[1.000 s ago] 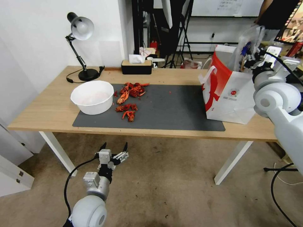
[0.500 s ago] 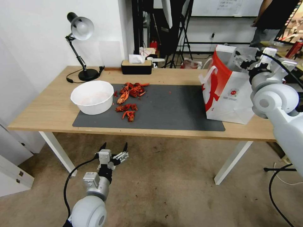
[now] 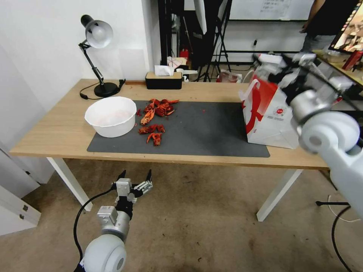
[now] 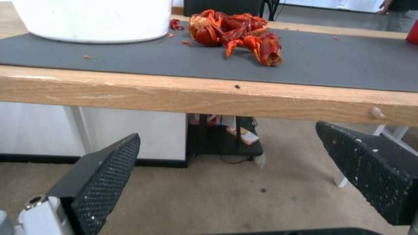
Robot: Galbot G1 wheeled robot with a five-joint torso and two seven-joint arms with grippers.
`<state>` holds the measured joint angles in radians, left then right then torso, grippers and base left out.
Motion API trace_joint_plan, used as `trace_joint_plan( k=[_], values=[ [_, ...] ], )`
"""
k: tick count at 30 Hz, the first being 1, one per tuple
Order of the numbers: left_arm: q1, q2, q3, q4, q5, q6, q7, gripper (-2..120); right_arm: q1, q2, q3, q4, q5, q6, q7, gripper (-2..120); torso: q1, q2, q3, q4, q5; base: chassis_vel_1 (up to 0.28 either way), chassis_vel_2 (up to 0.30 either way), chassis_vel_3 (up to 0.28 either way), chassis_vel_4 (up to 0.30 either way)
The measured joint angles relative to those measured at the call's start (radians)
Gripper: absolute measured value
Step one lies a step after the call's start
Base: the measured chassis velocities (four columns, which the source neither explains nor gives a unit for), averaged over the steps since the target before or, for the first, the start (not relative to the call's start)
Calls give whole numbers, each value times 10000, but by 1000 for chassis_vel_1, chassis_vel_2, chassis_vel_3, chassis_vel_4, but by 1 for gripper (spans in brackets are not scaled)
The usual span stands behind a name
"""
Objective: Close the takeout container lid, then place the container into the takeout bag.
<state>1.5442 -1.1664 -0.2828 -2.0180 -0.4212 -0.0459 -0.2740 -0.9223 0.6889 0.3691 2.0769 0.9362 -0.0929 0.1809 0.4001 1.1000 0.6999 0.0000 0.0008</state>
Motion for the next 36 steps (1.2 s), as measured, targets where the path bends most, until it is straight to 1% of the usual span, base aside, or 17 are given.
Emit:
trace_joint_plan(
  k=[1, 3, 4, 5, 7, 10, 11, 13, 15, 17, 19, 21, 23, 24, 27, 31, 36],
  values=[
    [21, -7, 0, 11, 6, -72, 35, 100, -696, 40, 347, 196, -296, 191, -103, 100, 0, 0, -1, -3, -2, 0, 0, 0, 0],
    [25, -12, 3, 24, 8, -122, 56, 100, -1068, 72, 527, 303, -441, 315, -167, 100, -1, 1, -1, -4, -9, 0, 0, 0, 0],
    [16, -26, 9, 78, 8, -296, 108, 100, -2155, 213, 876, 548, -986, 735, -323, 100, -4, 1, -1, -6, -9, 0, 0, 0, 0],
    [24, -65, -5, 99, 8, -418, 135, 100, -2689, 351, 924, 617, -1377, 1051, -379, 100, -4, 1, -2, -7, -6, 0, 0, 0, 0],
    [40, -84, -19, 102, 9, -456, 140, 100, -2824, 400, 925, 624, -1499, 1151, -389, 100, -4, 1, -1, -7, -6, 0, 0, 0, 0],
    [465, -369, -286, 54, 197, -822, 96, 100, -3695, 917, 749, 625, -2208, 1778, -431, 100, -3, 1, -1, 7, -7, 0, 0, 0, 0],
    [465, -369, -286, 54, 197, -822, 96, 100, -3695, 917, 749, 625, -2208, 1778, -431, 100, -3, 1, -1, 7, -7, 0, 0, 0, 0],
    [561, -449, -387, 23, 276, -951, 71, 100, -4325, 1264, 754, 625, -2610, 2063, -446, 100, -4, 1, -1, 6, -10, 0, 0, 0, 0],
    [575, -473, -427, 22, 303, -1066, 77, 100, -4961, 1651, 878, 620, -3089, 2380, -448, 100, -4, 1, -1, -3, -9, 0, 0, 0, 0],
    [577, -478, -429, 22, 303, -1105, 96, 100, -5196, 1797, 940, 613, -3250, 2511, -426, 100, -4, 0, -1, 1, -9, 0, 0, 0, 0],
    [600, -466, -392, 29, 243, -1231, 159, 100, -5958, 2313, 1095, 551, -3819, 2909, -274, 100, -3, 0, 0, 0, -8, 0, 0, 0, 0],
    [609, -460, -374, 33, 233, -1237, 166, 100, -6127, 2427, 1106, 527, -3964, 2996, -240, 100, -3, 0, 0, -2, -10, 0, 0, 0, 0],
    [626, -456, -318, 69, 229, -1261, 193, 100, -6792, 2908, 1148, 430, -4446, 3330, -138, 100, -3, 0, -1, 0, -8, 0, 0, 0, 0],
    [626, -456, -318, 69, 229, -1261, 193, 100, -6792, 2908, 1148, 430, -4446, 3330, -138, 100, -3, 0, -1, 0, -8, 0, 0, 0, 0],
    [571, -563, -305, 123, 255, -1316, 214, 100, -7529, 3473, 1153, 281, -4791, 3695, -92, 100, -3, 0, 0, -2, -10, 0, 0, 0, 0],
    [599, -637, -300, 159, 318, -1424, 200, 100, -7841, 3826, 1039, 92, -4915, 3961, 11, 100, -1, 0, 0, -1, -7, 0, 0, 0, 0],
    [644, -660, -282, 209, 393, -1563, 212, 100, -7885, 4040, 818, -45, -4918, 4027, 188, 100, -2, 0, 0, 1, -8, 0, 0, 0, 0]
  ],
)
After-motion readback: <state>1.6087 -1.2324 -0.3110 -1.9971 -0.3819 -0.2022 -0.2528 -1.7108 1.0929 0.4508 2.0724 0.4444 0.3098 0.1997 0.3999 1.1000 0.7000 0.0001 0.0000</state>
